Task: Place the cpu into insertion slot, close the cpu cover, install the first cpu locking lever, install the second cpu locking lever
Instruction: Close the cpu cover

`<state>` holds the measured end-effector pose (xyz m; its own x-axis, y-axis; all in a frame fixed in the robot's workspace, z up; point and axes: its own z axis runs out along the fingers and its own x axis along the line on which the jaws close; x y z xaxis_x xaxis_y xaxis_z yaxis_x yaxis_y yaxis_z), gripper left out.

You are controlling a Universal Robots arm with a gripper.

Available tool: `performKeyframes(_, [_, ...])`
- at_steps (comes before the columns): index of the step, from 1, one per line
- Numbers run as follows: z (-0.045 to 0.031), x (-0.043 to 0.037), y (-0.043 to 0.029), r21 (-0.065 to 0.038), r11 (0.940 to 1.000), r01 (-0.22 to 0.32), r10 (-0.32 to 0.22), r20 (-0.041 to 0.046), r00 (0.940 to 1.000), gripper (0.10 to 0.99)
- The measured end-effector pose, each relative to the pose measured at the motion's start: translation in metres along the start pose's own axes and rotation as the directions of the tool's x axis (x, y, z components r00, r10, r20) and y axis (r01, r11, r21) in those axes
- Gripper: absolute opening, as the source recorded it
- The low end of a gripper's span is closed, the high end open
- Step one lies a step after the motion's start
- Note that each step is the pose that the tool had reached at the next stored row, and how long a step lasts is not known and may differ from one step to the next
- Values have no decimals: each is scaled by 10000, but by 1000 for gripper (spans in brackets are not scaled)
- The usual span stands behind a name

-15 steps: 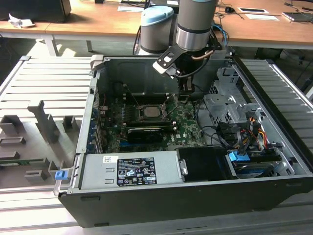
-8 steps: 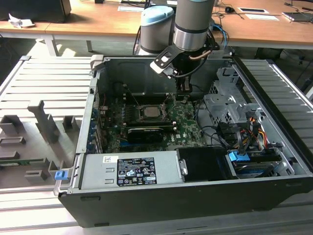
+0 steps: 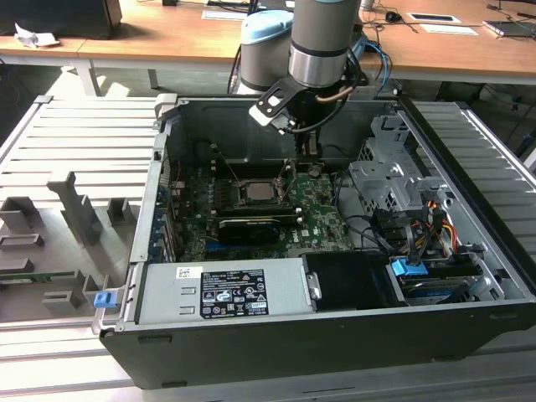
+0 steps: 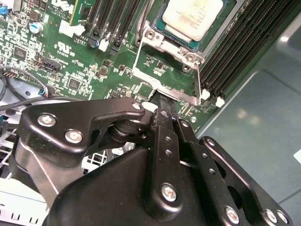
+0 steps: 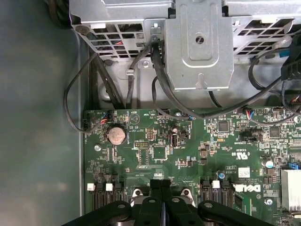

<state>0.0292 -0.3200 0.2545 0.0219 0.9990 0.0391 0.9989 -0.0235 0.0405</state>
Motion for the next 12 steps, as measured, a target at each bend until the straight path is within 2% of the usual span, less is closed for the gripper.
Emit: performKeyframes(12, [-1, -1, -38, 0, 10000, 0, 0, 0, 10000, 106])
